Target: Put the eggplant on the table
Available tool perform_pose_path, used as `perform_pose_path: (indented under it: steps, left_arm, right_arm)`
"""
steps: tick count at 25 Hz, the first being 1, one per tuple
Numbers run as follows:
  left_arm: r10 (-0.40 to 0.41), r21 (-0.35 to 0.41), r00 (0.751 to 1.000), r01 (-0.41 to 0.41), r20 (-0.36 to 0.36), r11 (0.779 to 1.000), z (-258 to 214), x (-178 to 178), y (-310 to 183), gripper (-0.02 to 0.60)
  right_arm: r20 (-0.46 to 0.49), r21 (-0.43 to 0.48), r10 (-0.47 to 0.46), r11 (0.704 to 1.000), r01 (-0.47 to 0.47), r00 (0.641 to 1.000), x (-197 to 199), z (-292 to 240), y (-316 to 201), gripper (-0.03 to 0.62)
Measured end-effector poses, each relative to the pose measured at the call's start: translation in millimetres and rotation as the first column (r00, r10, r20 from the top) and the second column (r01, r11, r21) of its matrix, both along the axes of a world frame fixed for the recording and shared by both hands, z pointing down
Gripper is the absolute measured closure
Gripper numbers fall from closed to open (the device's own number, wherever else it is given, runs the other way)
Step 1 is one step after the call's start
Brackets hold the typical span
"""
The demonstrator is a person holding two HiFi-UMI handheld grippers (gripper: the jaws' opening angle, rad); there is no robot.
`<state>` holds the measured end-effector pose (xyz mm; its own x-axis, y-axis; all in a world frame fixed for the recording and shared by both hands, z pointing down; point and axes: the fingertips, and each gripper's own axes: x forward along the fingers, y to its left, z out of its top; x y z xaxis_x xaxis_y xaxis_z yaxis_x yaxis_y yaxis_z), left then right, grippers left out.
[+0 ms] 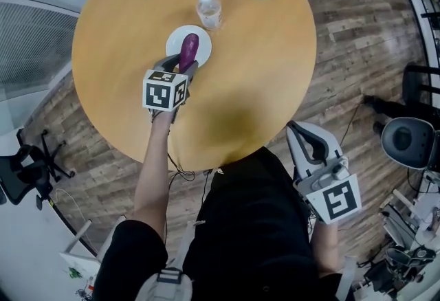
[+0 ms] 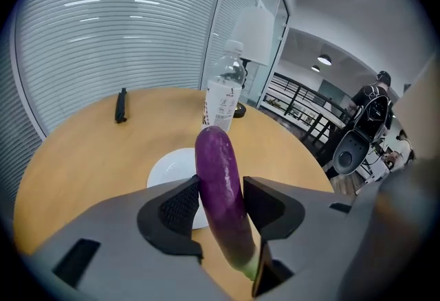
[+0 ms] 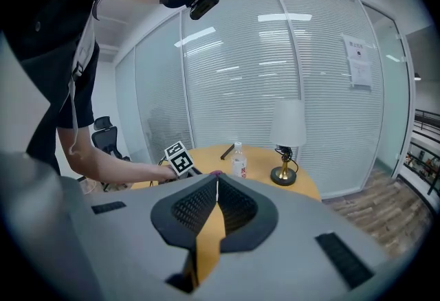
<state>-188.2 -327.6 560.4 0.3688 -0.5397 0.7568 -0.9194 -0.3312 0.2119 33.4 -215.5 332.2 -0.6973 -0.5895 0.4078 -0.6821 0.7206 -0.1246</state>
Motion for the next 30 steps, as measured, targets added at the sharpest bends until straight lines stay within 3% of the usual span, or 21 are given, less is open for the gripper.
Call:
perform_pose_path:
  steps: [12, 19, 30]
  left_arm:
    - [-0.011, -0.073, 0.999, 0.014, 0.045, 0.997, 38, -12, -23, 0.365]
    - [-0.002, -0.088, 0.996, 0.01, 0.087, 0.996, 52, -19, -37, 0.362]
    - [-0.017, -0.09, 0.996, 0.025, 0.089, 0.996, 66, -17, -50, 0.359]
  right_arm:
    - [0.025, -0.02, -0.053, 0.998, 0.053, 0.998, -40, 8, -13, 0.576]
    - [0.022, -0.052, -0.066, 0.996, 0.067, 0.998, -51, 17, -11, 0.576]
    - [0.037, -0.059, -0.069, 0.996, 0.071, 0.997, -59, 24, -13, 0.576]
